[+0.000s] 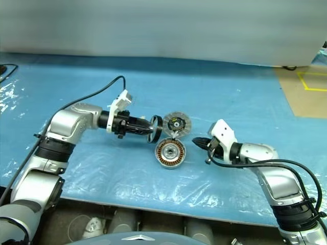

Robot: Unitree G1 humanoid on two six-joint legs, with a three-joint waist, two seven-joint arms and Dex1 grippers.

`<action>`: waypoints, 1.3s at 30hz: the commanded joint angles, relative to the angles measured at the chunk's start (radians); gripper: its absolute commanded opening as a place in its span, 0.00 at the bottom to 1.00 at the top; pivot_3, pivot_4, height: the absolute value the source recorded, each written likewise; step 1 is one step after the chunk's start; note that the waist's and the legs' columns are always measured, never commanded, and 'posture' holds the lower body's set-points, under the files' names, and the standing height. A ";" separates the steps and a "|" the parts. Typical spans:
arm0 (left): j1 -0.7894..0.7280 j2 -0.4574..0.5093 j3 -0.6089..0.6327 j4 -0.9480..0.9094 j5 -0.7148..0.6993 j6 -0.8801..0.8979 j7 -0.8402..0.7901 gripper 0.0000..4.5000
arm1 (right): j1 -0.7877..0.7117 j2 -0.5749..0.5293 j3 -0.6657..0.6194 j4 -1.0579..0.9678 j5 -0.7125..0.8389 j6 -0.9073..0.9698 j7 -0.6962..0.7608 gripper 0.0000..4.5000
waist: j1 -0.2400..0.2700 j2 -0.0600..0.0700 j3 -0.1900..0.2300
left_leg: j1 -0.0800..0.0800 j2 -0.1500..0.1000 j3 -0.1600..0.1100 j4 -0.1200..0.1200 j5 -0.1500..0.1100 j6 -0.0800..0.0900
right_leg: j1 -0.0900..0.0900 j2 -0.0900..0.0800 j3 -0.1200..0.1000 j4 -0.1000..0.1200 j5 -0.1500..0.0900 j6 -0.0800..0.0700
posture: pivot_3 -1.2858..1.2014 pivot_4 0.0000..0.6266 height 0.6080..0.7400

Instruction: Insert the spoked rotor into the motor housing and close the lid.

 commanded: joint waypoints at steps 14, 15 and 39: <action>0.032 -0.045 -0.080 -0.034 -0.026 -0.011 0.033 0.40 | 0.088 -0.019 -0.048 -0.132 0.047 -0.026 -0.001 0.00 | 0.002 0.000 0.000 | 0.000 0.000 0.000 0.000 0.000 0.000 | 0.000 0.000 0.000 -0.001 0.000 0.000 | 0.52 0.24 1.00; 0.029 -0.047 -0.085 -0.029 -0.024 -0.014 0.032 0.40 | 0.096 -0.018 -0.048 -0.133 0.045 -0.034 -0.004 0.00 | 0.002 0.000 0.000 | 0.000 0.000 0.000 0.000 0.000 0.000 | 0.000 0.000 0.000 -0.001 0.000 0.000 | 0.52 0.24 1.00; 0.009 0.024 -0.215 -0.004 0.072 -0.089 -0.018 0.40 | 0.119 -0.027 -0.027 -0.135 0.011 -0.068 -0.034 0.00 | 0.002 0.000 0.000 | 0.002 0.000 0.000 0.000 0.000 0.000 | 0.002 0.000 0.000 -0.001 0.000 0.000 | 0.52 0.24 1.00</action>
